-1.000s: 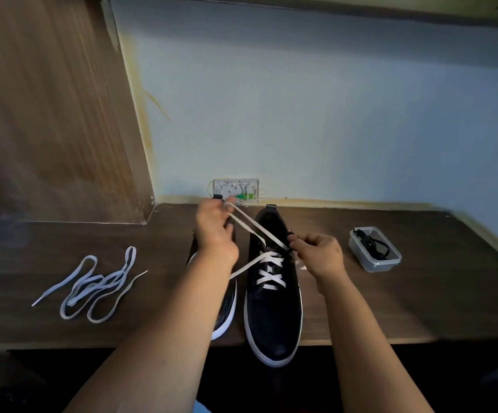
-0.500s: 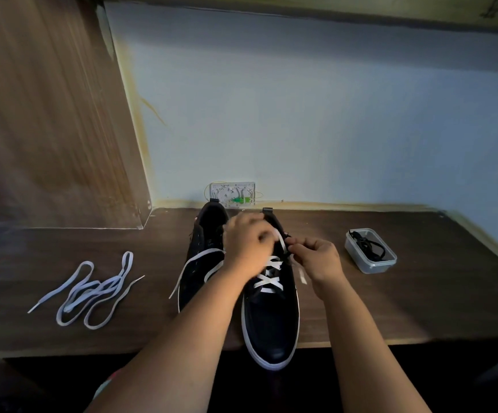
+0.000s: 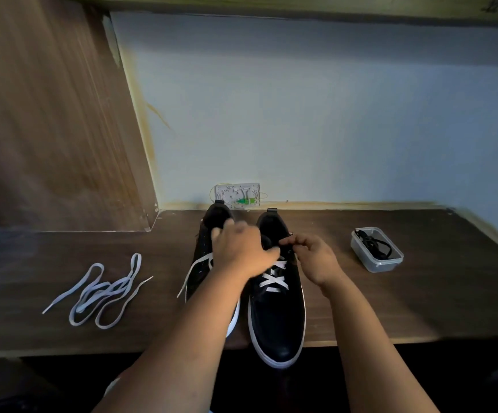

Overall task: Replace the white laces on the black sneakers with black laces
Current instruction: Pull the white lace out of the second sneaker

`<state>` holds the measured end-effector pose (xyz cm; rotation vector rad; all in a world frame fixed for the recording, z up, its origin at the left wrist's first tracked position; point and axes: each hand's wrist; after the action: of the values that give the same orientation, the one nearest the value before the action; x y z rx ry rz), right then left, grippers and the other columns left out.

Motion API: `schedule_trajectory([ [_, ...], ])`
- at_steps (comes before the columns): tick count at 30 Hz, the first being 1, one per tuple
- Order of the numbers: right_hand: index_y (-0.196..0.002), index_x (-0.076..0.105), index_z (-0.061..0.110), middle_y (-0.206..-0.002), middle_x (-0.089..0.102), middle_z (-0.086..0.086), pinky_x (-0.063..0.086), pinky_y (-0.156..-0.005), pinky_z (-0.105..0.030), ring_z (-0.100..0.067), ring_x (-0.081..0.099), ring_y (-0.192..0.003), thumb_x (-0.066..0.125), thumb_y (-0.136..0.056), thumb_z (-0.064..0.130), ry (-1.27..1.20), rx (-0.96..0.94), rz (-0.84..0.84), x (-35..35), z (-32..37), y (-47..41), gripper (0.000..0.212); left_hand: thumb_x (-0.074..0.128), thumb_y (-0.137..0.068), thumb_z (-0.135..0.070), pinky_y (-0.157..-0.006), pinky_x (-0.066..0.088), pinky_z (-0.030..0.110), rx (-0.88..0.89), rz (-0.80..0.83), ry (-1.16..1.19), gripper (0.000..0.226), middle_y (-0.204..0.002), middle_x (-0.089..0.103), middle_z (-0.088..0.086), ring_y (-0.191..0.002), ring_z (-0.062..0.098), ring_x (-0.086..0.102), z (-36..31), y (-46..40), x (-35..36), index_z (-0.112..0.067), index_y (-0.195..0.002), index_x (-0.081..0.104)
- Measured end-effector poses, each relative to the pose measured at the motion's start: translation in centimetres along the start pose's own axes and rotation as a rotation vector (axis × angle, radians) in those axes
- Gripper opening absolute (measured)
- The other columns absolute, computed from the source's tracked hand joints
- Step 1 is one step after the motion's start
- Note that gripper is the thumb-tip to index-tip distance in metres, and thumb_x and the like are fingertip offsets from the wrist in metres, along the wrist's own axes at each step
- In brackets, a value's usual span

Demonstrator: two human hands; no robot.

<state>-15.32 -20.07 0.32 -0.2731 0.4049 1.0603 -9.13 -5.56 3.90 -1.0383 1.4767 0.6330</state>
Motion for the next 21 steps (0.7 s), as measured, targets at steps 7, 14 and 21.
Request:
schedule_trajectory([
  [7, -0.075, 0.065, 0.031, -0.097, 0.043, -0.002, 0.041, -0.092, -0.032, -0.023, 0.046, -0.103, 0.048, -0.087, 0.017, 0.404, -0.148, 0.147, -0.1, 2.0, 0.7, 0.025, 0.061, -0.076, -0.027, -0.055, 0.032, 0.026, -0.225, 0.359, 0.699, 0.024, -0.046, 0.049, -0.001, -0.053, 0.017, 0.051, 0.1, 0.5, -1.1, -0.014, -0.056, 0.061],
  [14, -0.077, 0.062, 0.02, -0.068, 0.061, 0.005, 0.046, -0.064, -0.027, -0.011, 0.056, -0.067, 0.053, -0.095, 0.026, 0.121, -0.026, 0.206, -1.4, 2.9, 1.4, 0.021, 0.061, -0.089, -0.034, -0.074, 0.046, 0.032, 0.36, 0.664, 0.389, 0.026, -0.08, 0.066, 0.007, -0.074, 0.015, 0.057, -1.0, 2.9, -5.9, -0.011, -0.086, 0.072],
  [21, -0.095, 0.057, 0.015, -0.074, 0.059, -0.007, 0.041, -0.063, -0.031, -0.017, 0.053, -0.066, 0.069, -0.062, 0.008, -0.225, 0.122, 0.607, -3.2, 2.6, 2.6, 0.036, 0.048, -0.098, -0.021, -0.048, 0.028, 0.019, 0.209, 1.069, 0.418, 0.023, -0.11, 0.071, 0.014, -0.052, 0.007, 0.051, -1.8, 3.4, -4.7, -0.009, -0.103, 0.067],
])
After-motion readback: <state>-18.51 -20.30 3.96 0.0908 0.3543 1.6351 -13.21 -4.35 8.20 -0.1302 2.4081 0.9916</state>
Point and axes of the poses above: each hand's wrist, its own y-axis away from the middle knuckle, its own x-axis out of the palm, z = x × y
